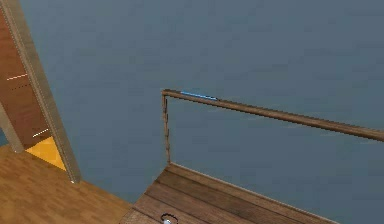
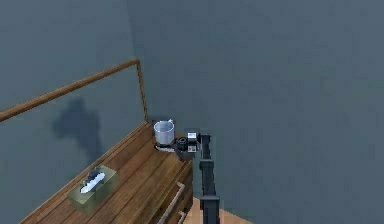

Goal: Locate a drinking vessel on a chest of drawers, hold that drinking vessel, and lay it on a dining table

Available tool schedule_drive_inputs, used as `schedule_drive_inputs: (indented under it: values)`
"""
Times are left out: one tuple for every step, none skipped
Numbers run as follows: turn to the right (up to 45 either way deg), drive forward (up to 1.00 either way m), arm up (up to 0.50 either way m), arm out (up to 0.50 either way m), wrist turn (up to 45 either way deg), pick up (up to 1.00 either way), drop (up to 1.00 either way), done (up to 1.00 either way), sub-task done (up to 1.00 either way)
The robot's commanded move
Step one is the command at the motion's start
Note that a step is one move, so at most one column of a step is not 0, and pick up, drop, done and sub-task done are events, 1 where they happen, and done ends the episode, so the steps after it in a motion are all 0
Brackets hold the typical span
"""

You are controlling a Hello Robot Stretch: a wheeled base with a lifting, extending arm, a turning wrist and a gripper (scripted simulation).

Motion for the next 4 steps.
schedule_drive_inputs:
  values:
    - [0.0, 0.0, 0.34, 0.0, 0.0, 0.0, 0.0, 0.0, 0.0]
    - [0.0, 0.0, 0.0, 0.0, -45.0, 0.0, 0.0, 0.0, 0.0]
    - [0.0, 0.0, 0.0, 0.0, -45.0, 0.0, 0.0, 0.0, 0.0]
    - [0.0, 0.0, 0.0, 0.0, -12.0, 0.0, 0.0, 0.0, 0.0]
